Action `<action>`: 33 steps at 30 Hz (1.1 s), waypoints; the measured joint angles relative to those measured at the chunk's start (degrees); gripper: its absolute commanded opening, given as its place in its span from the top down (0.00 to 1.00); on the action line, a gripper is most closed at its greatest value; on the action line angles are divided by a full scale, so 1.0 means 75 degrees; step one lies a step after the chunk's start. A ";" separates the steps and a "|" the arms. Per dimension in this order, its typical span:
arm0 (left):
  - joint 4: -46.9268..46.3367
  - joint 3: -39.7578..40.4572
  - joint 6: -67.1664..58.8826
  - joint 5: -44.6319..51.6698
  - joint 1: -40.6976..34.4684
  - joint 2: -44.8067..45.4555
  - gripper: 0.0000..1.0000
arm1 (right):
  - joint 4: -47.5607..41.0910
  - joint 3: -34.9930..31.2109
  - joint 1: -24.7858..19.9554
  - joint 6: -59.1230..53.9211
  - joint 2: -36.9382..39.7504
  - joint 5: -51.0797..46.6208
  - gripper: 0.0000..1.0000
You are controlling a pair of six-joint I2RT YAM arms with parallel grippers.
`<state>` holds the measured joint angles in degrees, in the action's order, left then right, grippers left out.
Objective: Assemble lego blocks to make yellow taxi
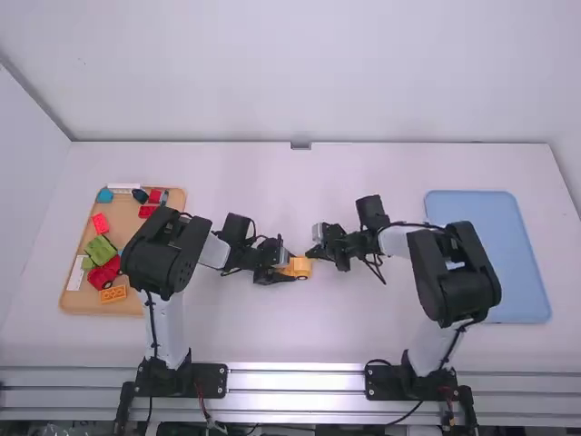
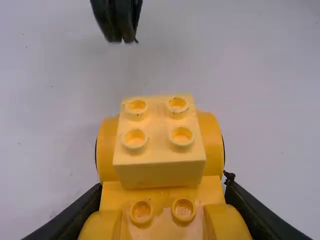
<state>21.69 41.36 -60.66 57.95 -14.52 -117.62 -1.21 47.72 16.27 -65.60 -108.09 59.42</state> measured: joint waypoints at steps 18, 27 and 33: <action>0.0000 0.0000 0.0006 -0.0017 0.0000 -0.0003 0.62 | -0.0682 0.0256 0.0915 0.0749 0.0111 -0.1993 1.00; 0.0003 0.0000 0.0000 -0.0017 0.0000 0.0000 0.62 | -0.0673 0.0256 0.1084 0.0729 0.0204 -0.2285 1.00; 0.0000 0.0000 -0.0006 -0.0015 0.0000 0.0000 0.60 | -0.0772 0.0306 0.1075 0.0606 0.0236 -0.2352 1.00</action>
<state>21.69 41.36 -60.71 57.84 -14.52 -117.62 -7.01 50.02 24.34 -61.06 -106.32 41.78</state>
